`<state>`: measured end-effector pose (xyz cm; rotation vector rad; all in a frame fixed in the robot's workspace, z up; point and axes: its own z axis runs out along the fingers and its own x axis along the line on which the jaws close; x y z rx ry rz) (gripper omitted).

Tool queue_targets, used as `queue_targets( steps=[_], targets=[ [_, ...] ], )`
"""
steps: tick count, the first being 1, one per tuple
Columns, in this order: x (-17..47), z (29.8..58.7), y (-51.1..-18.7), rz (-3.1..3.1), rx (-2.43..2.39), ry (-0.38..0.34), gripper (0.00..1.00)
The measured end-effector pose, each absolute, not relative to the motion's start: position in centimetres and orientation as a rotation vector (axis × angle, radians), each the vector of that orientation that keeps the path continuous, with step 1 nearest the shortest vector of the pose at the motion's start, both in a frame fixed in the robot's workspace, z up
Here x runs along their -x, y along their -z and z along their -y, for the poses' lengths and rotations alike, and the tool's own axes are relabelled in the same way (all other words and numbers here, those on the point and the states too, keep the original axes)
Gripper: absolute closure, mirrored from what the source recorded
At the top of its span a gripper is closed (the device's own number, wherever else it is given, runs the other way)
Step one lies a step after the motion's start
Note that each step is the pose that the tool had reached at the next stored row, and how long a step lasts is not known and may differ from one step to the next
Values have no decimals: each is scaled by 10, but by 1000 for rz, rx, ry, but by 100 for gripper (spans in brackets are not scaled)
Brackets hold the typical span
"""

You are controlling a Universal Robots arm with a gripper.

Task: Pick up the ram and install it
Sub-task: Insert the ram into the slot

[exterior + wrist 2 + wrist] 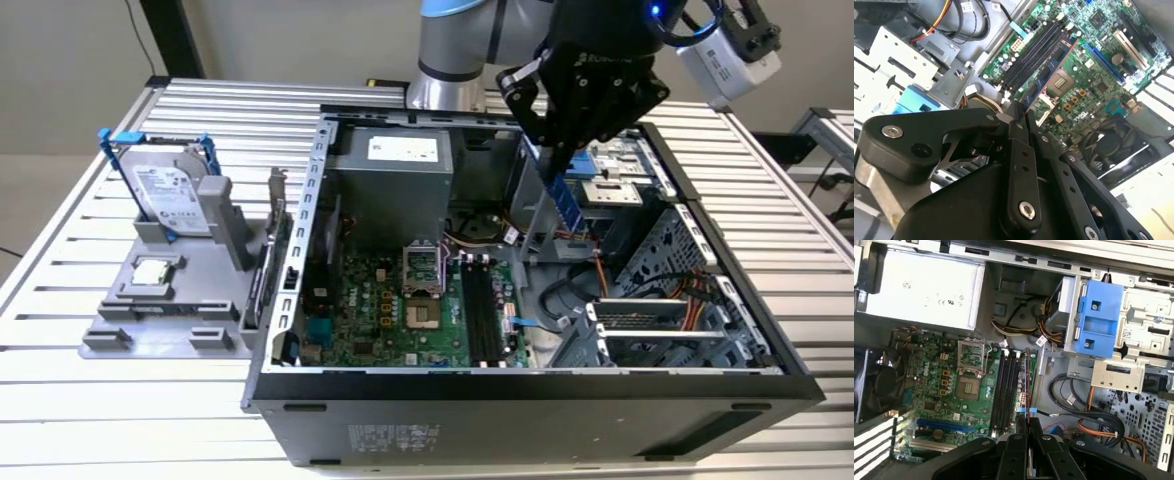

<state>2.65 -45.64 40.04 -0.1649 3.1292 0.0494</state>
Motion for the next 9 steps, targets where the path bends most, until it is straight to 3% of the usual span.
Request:
queue_targets(
  steps=[9],
  targets=[
    [-27,456,-400,-3132,-26,-49,100]
  ],
)
